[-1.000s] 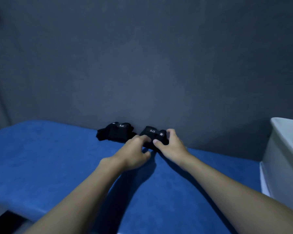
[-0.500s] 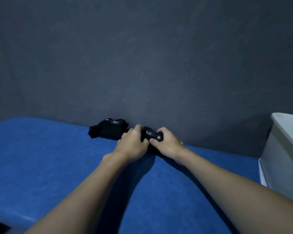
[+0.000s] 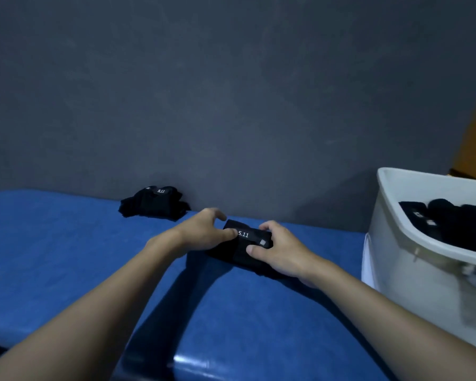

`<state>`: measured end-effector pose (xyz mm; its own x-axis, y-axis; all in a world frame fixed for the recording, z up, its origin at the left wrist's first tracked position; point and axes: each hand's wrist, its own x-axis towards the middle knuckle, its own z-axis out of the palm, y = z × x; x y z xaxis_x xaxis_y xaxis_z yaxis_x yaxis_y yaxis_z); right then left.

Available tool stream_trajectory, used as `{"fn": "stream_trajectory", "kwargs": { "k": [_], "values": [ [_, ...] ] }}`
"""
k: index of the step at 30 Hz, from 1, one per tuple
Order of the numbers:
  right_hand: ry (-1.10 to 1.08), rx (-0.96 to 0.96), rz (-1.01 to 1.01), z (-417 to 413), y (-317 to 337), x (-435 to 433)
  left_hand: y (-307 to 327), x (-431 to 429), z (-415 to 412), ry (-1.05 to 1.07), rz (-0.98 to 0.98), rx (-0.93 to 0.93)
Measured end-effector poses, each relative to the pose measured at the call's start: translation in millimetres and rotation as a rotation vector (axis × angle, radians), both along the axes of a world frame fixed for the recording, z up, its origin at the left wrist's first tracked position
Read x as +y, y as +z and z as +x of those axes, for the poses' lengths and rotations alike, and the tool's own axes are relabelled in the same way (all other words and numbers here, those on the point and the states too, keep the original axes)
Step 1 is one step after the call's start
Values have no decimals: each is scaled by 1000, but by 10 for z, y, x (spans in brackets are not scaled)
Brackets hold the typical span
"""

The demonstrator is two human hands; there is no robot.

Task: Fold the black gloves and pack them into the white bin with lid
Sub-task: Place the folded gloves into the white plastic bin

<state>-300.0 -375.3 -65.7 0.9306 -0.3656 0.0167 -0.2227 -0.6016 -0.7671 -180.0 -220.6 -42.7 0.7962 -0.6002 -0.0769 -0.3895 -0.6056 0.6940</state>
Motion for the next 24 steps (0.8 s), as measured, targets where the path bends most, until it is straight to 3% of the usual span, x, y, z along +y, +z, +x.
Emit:
{"fn": "stream_trajectory", "kwargs": {
  "k": [9, 14, 24],
  "values": [
    [72, -6, 63, -544, 52, 36, -98, 109, -504, 71, -242, 198],
    [111, -42, 160, -728, 63, 80, 8, 185, -793, 9, -361, 258],
    [210, -211, 440, -1019, 341, 114, 389, 258, -1020, -119, -561, 184]
  ]
}}
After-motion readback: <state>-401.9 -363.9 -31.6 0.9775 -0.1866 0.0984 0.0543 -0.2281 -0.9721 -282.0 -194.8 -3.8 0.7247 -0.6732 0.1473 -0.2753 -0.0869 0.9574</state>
